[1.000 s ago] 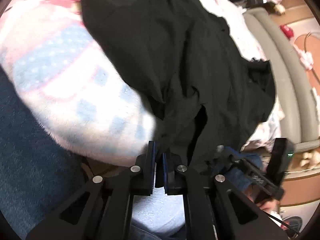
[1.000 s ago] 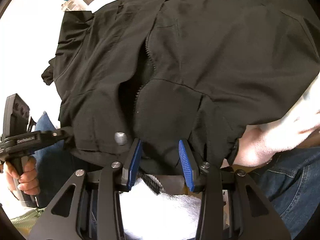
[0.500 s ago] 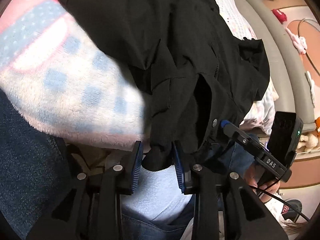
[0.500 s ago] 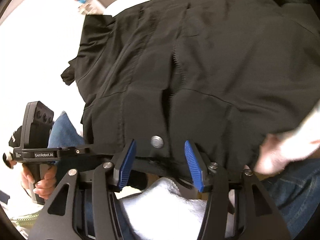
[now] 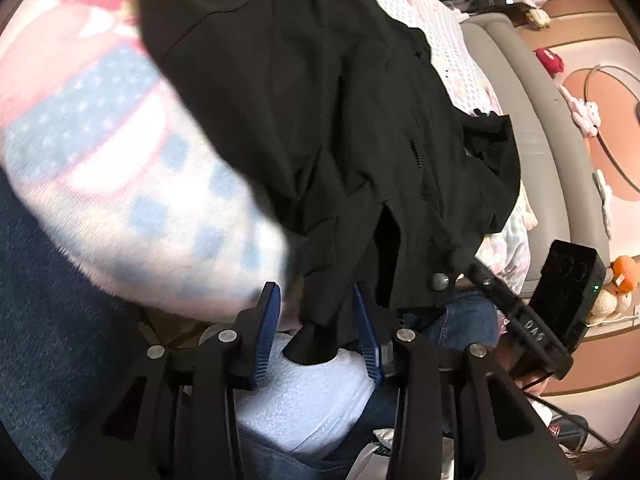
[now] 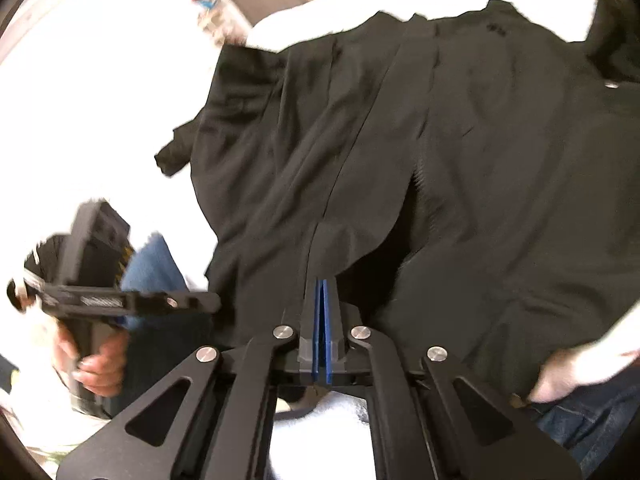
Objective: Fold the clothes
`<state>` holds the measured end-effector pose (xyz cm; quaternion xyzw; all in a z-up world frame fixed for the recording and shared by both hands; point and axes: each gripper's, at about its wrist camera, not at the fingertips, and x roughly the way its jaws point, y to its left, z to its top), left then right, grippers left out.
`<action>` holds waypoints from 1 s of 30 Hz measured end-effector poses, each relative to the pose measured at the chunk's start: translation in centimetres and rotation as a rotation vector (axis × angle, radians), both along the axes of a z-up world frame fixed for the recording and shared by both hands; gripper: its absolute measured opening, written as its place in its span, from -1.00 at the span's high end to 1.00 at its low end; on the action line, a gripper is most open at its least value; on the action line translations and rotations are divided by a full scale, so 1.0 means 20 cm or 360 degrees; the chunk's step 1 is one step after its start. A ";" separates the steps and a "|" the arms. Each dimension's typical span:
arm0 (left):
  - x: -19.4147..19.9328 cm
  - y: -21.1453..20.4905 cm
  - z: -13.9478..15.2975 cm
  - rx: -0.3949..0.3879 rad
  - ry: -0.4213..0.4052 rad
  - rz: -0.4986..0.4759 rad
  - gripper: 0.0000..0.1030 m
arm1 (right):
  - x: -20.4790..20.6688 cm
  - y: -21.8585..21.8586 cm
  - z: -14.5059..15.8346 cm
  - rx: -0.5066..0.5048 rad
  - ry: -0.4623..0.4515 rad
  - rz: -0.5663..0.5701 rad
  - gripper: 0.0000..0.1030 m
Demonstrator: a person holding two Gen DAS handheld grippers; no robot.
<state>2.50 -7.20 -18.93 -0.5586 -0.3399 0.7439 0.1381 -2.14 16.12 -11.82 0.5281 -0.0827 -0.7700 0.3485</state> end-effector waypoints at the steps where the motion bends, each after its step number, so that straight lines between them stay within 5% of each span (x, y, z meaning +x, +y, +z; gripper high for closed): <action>1: 0.00 0.00 0.00 0.0000 0.0000 -0.0005 0.16 | 0.00 0.02 0.00 -0.0010 -0.0010 -0.0018 1.00; 7: -0.01 -0.01 0.00 0.0000 0.0003 -0.0036 0.06 | -0.01 0.12 0.00 -0.0070 -0.0067 -0.0126 0.93; 9: -0.01 -0.02 -0.01 0.0000 0.0002 -0.0045 0.06 | -0.01 0.13 0.00 -0.0078 -0.0076 -0.0146 0.77; 11: 0.01 -0.03 -0.01 -0.0003 -0.0004 -0.0046 0.06 | -0.03 0.11 -0.01 -0.0054 -0.0059 -0.0127 0.12; 12: 0.01 -0.04 -0.01 -0.0005 -0.0007 -0.0040 0.06 | -0.04 0.09 -0.02 -0.0042 -0.0051 -0.0117 -0.02; 17: 0.03 -0.09 -0.01 -0.0001 -0.0003 -0.0018 0.06 | -0.09 0.01 -0.06 -0.0018 -0.0030 -0.0053 -0.23; 19: 0.03 -0.09 0.00 -0.0024 0.0005 -0.0003 0.05 | -0.11 -0.03 -0.08 -0.0026 -0.0029 -0.0036 -0.10; 20: 0.03 -0.10 0.01 -0.0042 0.0012 0.0009 0.06 | -0.11 -0.04 -0.07 -0.0022 -0.0009 -0.0023 0.56; 21: 0.03 -0.11 0.03 -0.0056 0.0033 0.0019 0.06 | -0.09 -0.06 -0.05 -0.0012 0.0024 -0.0005 0.84; 25: 0.05 -0.16 0.13 -0.0108 0.0139 0.0052 0.06 | -0.04 -0.09 0.03 0.0040 0.0152 0.0039 0.99; 30: 0.04 -0.19 0.14 -0.0105 0.0155 0.0053 0.06 | -0.05 0.06 0.08 0.0113 0.0203 -0.0142 1.00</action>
